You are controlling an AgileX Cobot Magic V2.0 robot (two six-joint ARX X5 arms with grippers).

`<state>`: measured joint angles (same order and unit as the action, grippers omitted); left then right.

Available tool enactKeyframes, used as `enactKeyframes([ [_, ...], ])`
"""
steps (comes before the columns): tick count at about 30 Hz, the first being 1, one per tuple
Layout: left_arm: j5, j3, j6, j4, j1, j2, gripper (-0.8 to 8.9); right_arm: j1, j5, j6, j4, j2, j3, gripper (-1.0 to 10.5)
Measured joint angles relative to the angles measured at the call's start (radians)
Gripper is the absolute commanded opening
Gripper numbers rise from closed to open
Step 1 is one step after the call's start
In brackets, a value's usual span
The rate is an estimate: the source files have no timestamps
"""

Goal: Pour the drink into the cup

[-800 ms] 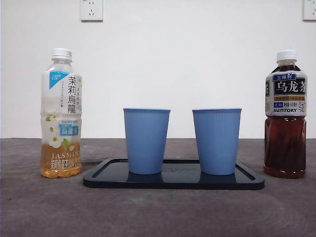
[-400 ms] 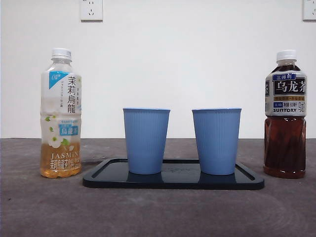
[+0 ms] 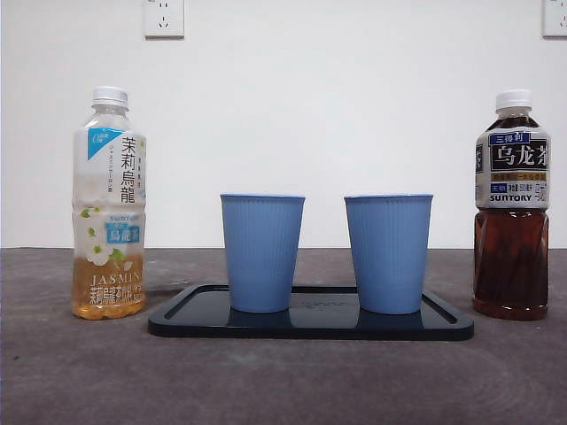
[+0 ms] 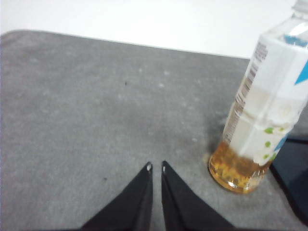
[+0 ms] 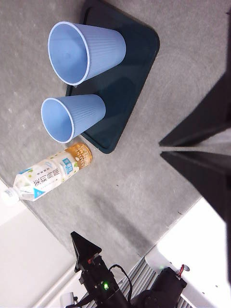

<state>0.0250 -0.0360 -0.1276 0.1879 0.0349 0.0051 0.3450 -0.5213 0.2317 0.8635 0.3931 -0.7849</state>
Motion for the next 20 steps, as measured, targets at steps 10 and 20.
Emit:
enactKeyframes([
  [10, -0.001, 0.004, 0.006, -0.007, 0.0, 0.0, 0.29, 0.0, 0.0, 0.0, 0.0, 0.0, 0.0, 0.1],
  [20, 0.0, 0.004, 0.006, -0.007, 0.0, 0.0, 0.29, 0.0, 0.0, 0.0, 0.0, 0.0, 0.0, 0.1],
])
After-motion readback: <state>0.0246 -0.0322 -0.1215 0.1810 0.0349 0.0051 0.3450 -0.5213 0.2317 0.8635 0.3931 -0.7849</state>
